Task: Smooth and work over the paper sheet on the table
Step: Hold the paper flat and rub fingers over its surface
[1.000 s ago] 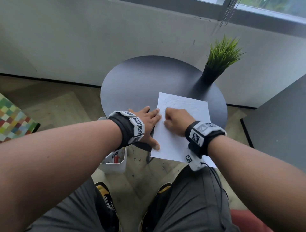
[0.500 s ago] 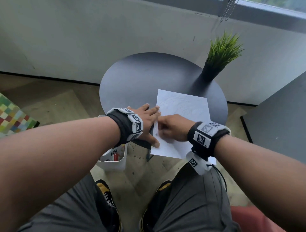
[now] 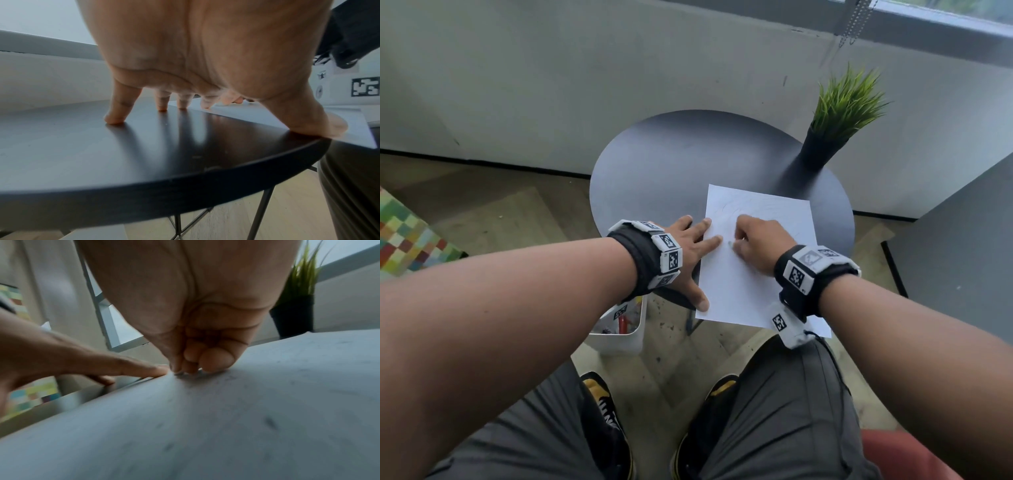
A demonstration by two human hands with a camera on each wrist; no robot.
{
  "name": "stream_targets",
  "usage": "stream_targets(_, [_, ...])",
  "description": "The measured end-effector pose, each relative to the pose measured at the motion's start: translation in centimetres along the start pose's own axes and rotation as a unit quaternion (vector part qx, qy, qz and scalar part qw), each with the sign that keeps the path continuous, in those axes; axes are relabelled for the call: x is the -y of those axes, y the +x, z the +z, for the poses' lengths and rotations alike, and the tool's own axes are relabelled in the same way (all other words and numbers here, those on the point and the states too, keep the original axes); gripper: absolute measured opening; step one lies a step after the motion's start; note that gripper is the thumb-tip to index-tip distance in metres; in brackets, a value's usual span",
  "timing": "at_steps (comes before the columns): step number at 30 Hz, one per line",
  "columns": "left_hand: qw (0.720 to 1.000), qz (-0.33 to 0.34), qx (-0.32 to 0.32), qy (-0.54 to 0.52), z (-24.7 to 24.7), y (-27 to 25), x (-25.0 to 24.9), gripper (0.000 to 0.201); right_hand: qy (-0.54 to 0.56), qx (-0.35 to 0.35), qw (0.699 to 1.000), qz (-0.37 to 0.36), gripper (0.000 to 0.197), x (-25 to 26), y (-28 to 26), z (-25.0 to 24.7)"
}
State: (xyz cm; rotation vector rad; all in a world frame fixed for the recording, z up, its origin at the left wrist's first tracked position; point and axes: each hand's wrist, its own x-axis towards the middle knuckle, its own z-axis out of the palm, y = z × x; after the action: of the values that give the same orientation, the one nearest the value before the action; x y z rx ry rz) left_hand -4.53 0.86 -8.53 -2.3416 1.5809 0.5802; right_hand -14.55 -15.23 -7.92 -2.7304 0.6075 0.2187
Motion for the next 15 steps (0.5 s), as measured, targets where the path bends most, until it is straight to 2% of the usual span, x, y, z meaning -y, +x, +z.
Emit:
stream_targets(2, [1.0, 0.004, 0.005, -0.005, -0.2, -0.1, -0.1, 0.126, -0.01, 0.016, 0.997, -0.072, 0.013, 1.2, -1.3, 0.8])
stream_targets(4, [1.0, 0.002, 0.013, -0.004, -0.3, -0.1, -0.1, 0.127, -0.017, 0.082, 0.98, -0.178, 0.013, 2.5, -3.0, 1.2])
stream_targets(5, [1.0, 0.001, 0.015, 0.0, -0.2, 0.0, -0.1, 0.128, -0.028, 0.12, 0.971, -0.203, 0.012, 2.8, -3.5, 0.9])
stream_targets(7, [1.0, -0.001, 0.009, 0.002, -0.1, 0.2, -0.1, 0.13, -0.042, 0.135, 0.971, -0.192, 0.011, 2.1, -2.9, 0.4])
stream_targets(10, [1.0, -0.005, -0.001, 0.006, 0.3, 1.0, 0.0, 0.131, 0.001, 0.045, 0.999, -0.031, 0.01, -0.1, -0.6, 0.2])
stream_targets(11, [1.0, -0.007, 0.003, 0.007, 0.3, 1.3, 0.1, 0.133, 0.003, 0.017, 1.0, -0.008, 0.01, -0.5, -0.4, 0.2])
stream_targets(13, [1.0, -0.011, 0.012, 0.008, 0.3, 1.9, 0.3, 0.136, -0.018, 0.013, 0.999, -0.05, 0.011, -0.1, -1.3, 0.6])
stream_targets(15, [1.0, -0.009, 0.016, 0.012, 0.4, 2.2, 0.4, 0.139, -0.024, 0.059, 0.987, -0.15, 0.01, 1.3, -3.4, 1.2])
